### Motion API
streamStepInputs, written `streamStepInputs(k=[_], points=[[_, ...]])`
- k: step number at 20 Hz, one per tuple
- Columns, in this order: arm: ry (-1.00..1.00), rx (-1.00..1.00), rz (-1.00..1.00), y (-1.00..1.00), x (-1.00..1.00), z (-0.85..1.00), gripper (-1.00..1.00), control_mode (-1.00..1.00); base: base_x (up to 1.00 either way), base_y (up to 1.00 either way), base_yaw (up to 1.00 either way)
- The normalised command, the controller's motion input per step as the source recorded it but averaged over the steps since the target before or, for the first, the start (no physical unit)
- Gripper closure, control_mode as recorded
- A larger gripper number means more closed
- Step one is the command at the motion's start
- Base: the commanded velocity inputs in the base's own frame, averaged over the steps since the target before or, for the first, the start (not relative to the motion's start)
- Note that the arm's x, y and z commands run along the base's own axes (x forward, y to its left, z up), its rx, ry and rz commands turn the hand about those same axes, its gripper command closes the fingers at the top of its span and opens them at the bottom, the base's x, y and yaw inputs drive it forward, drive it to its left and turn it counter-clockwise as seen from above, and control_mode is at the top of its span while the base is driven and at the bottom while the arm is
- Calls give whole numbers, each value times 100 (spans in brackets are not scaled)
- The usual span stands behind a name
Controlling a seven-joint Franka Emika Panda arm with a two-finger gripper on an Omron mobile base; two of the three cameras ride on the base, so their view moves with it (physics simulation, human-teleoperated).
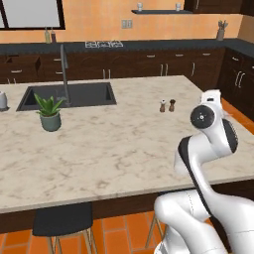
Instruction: Take a straw from the drawer in front and place it inside the glass cup on the dining counter.
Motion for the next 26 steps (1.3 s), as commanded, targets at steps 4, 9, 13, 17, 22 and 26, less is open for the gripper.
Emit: streamStepInputs(k=[4, 9, 13, 17, 22, 26], points=[[3, 0, 3, 0, 44, -21, 100, -100, 0, 0, 0], [2, 0, 2, 0, 39, -20, 100, -100, 0, 0, 0], [2, 0, 1, 1, 29, -23, 100, -100, 0, 0, 0], [1, 0, 0, 0, 29, -22, 100, -100, 0, 0, 0], [0, 0, 2, 0, 32, -22, 100, -100, 0, 0, 0], [0, 0, 2, 0, 17, -34, 100, -100, 0, 0, 0]])
